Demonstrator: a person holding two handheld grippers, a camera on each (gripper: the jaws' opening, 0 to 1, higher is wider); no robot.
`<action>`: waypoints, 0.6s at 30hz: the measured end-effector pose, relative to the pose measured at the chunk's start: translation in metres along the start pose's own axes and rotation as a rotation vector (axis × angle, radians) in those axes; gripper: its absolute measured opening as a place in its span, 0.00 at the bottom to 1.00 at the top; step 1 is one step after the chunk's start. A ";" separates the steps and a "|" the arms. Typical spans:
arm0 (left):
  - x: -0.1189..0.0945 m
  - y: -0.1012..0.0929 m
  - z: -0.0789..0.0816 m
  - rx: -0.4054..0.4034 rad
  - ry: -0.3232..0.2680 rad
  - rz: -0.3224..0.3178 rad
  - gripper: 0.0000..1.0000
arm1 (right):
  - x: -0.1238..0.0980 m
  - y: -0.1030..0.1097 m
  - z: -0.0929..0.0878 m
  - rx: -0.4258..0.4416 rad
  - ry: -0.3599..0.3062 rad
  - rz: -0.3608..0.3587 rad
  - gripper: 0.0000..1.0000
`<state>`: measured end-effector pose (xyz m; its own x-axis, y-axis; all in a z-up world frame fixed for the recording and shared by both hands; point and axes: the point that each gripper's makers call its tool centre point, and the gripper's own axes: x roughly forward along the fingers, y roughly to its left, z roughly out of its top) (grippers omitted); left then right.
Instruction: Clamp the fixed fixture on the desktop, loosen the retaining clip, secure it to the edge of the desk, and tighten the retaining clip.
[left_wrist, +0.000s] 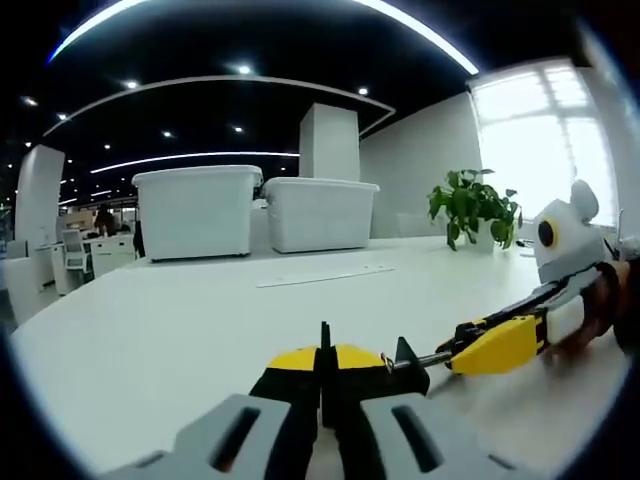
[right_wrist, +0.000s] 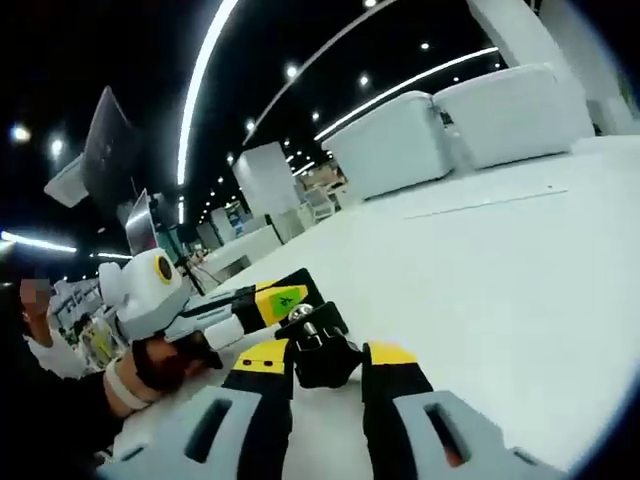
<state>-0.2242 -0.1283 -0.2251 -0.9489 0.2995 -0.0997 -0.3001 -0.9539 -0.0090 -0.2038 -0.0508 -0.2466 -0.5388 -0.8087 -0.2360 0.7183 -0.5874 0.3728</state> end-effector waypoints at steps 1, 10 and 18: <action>0.000 0.000 0.000 -0.002 0.001 0.000 0.04 | 0.000 0.001 0.001 -0.020 -0.005 0.002 0.25; -0.001 0.000 0.000 -0.002 0.000 0.001 0.04 | -0.001 0.008 0.007 -0.496 -0.035 -0.006 0.24; 0.000 0.000 -0.001 -0.004 0.001 0.004 0.04 | 0.000 0.014 0.006 -0.952 -0.057 -0.065 0.24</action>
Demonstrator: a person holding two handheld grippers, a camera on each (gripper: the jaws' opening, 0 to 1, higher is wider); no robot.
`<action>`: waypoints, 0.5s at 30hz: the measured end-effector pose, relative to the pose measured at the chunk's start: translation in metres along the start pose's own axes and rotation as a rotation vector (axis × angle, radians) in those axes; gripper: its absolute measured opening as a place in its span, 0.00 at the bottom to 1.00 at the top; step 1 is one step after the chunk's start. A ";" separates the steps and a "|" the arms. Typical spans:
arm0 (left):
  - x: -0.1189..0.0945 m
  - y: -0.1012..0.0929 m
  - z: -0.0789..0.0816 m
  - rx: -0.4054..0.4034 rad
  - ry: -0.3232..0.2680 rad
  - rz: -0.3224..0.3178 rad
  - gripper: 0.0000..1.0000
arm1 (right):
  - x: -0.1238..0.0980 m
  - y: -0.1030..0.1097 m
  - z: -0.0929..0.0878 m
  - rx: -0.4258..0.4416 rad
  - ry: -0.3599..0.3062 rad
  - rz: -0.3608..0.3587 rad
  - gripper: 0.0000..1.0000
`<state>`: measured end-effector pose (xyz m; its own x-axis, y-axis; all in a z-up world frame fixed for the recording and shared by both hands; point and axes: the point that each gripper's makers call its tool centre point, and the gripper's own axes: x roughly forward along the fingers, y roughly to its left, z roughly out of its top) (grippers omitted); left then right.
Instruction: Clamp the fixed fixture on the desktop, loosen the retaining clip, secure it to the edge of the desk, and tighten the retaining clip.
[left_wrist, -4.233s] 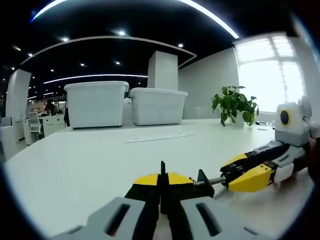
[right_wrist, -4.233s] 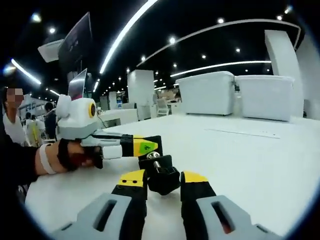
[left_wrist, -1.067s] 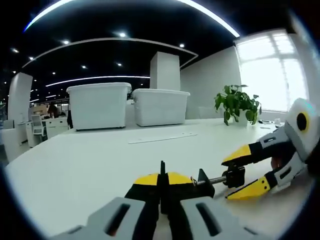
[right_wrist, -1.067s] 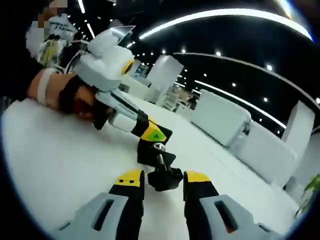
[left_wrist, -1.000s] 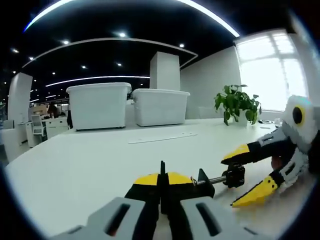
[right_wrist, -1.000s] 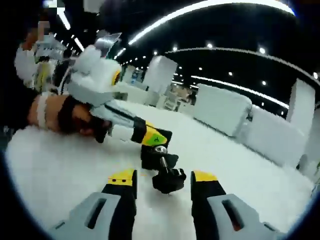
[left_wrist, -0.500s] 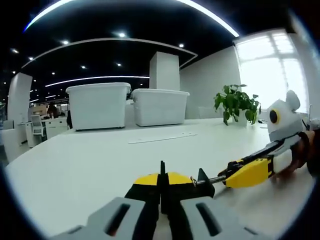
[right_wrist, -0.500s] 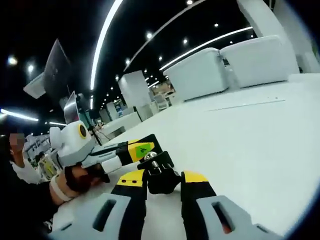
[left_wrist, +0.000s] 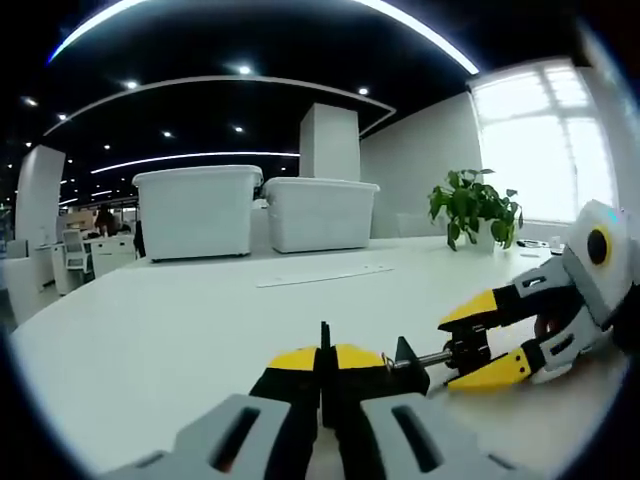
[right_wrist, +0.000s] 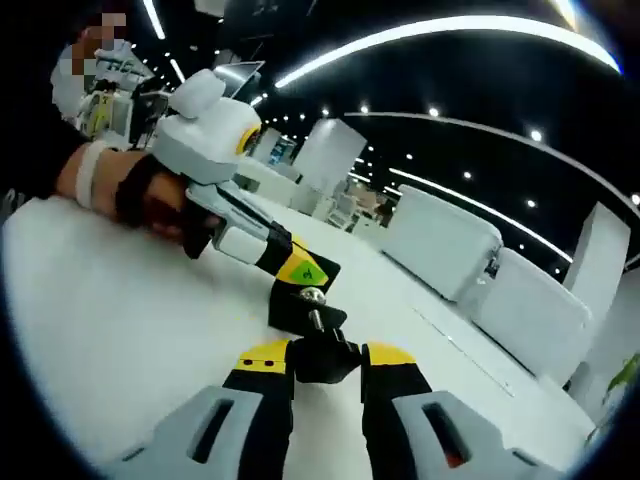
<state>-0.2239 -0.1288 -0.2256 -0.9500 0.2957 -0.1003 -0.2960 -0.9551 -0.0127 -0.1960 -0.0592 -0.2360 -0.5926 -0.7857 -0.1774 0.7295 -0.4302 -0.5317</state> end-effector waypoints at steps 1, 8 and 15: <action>0.000 0.000 0.000 -0.001 0.000 0.000 0.04 | 0.000 0.000 0.000 0.000 0.000 -0.001 0.24; 0.001 -0.001 0.000 0.002 0.000 0.000 0.04 | 0.000 0.005 0.000 0.353 0.013 0.086 0.47; 0.001 -0.001 0.000 0.003 0.000 0.000 0.04 | 0.000 -0.013 -0.006 0.873 0.019 0.062 0.42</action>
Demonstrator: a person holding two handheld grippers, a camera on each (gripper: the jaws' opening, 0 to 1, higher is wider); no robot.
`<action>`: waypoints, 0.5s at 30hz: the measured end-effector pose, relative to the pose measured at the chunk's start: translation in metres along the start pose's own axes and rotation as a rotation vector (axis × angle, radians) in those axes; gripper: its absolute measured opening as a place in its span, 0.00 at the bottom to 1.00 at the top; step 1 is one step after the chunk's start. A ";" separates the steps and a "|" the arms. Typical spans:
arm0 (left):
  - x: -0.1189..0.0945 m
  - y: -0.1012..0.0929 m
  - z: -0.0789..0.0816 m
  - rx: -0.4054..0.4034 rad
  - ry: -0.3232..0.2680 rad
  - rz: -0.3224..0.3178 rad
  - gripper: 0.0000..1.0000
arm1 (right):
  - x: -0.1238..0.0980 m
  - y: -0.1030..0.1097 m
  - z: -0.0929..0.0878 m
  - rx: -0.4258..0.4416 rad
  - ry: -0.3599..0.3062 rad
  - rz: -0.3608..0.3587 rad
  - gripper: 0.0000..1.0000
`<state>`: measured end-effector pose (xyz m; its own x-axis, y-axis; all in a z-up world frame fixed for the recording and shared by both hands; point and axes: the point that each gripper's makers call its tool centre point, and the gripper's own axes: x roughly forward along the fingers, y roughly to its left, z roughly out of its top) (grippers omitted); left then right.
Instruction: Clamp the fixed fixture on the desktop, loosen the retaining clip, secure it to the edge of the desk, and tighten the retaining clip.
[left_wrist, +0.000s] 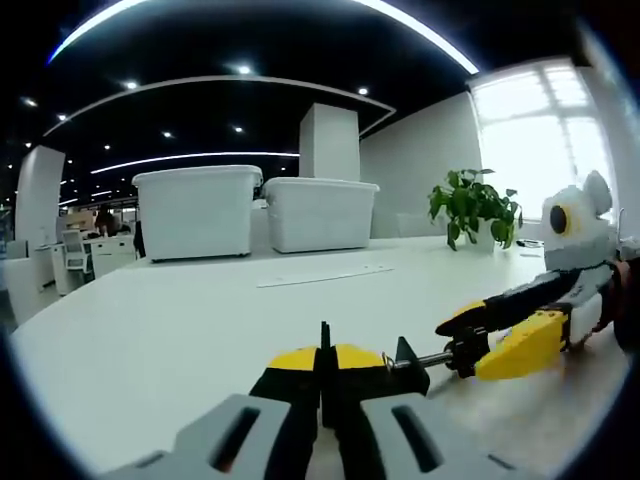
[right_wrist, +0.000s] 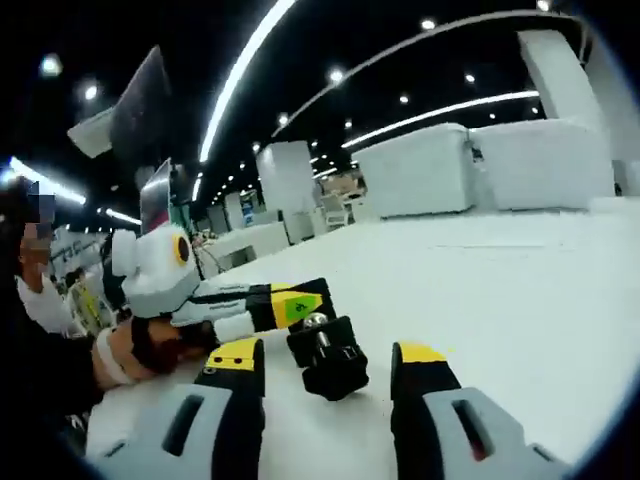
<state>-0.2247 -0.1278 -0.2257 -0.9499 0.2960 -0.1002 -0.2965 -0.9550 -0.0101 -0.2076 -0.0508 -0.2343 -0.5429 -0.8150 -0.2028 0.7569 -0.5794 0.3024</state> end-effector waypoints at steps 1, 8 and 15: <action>0.000 0.000 0.000 0.000 0.000 0.000 0.04 | 0.000 -0.004 -0.002 0.017 0.005 -0.020 0.37; 0.000 -0.001 0.000 0.000 0.000 -0.002 0.04 | -0.001 0.003 -0.004 0.013 0.005 0.005 0.25; -0.001 -0.001 0.000 -0.001 0.000 -0.001 0.04 | -0.001 0.012 0.001 -0.491 -0.008 -0.037 0.23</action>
<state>-0.2237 -0.1271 -0.2256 -0.9497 0.2968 -0.0999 -0.2972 -0.9547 -0.0107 -0.1988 -0.0569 -0.2298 -0.5738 -0.7949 -0.1971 0.8182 -0.5461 -0.1797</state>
